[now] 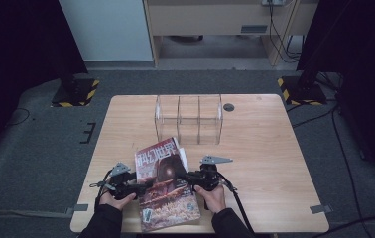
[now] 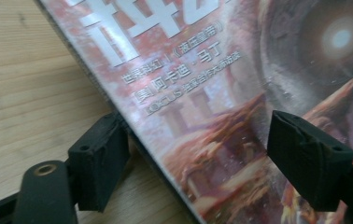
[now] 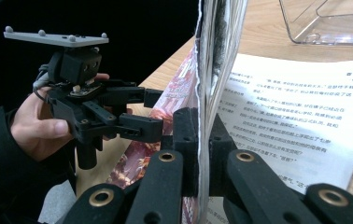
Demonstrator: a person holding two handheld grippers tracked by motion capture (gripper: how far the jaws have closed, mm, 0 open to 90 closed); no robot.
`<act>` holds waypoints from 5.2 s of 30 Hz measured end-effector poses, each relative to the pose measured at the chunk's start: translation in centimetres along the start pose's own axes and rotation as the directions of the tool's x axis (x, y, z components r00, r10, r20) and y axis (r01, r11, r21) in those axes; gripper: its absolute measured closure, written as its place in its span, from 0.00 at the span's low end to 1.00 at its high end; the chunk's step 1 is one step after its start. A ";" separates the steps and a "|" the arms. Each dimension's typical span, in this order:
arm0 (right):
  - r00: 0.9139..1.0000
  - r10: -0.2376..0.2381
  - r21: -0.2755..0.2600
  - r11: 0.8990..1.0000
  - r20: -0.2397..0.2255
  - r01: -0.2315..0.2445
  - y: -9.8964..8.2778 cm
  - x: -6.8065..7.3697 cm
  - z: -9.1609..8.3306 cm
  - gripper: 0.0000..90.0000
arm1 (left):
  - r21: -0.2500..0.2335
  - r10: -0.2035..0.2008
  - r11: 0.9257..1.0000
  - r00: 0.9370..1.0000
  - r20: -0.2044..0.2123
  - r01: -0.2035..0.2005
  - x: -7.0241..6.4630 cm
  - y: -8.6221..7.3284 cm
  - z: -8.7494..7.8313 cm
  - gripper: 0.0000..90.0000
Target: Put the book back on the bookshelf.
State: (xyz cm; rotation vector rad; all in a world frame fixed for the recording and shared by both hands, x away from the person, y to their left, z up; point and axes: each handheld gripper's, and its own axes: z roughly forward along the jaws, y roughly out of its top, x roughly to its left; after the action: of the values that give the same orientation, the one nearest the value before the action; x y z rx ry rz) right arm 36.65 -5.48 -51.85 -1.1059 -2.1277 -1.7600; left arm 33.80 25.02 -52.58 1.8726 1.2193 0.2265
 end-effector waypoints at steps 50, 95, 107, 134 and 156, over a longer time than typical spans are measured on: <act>0.917 -0.207 0.228 0.965 0.342 0.132 -1.0 -1.6 1.0 0.64 | 0.091 -0.099 0.992 0.990 0.099 0.091 0.5 1.7 1.6 0.48; 0.902 -0.153 0.115 0.987 0.404 0.116 2.1 -3.2 -3.9 0.44 | 0.026 -0.167 0.986 0.981 0.099 0.165 -2.1 7.0 -1.2 0.90; 0.854 -0.153 0.167 0.983 0.497 0.079 3.3 -5.4 -7.6 0.29 | 0.012 -0.141 0.990 0.981 0.133 0.141 -3.6 9.2 -1.8 0.93; 0.693 -0.206 0.250 0.967 0.691 0.038 0.9 -10.6 -18.9 0.10 | -0.178 -0.087 0.978 0.991 0.105 0.105 -5.6 14.8 -7.9 0.93; 0.659 -0.195 0.230 0.973 0.726 0.035 -1.1 -12.5 -19.7 0.03 | -0.337 -0.126 0.935 0.991 -0.037 0.106 -4.3 18.2 -10.0 0.93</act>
State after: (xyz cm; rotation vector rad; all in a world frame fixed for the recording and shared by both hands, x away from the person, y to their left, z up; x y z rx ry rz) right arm 38.56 -28.67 -53.93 -1.9144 -2.7883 -1.1651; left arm 37.97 24.46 -31.82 1.5039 1.2402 0.4002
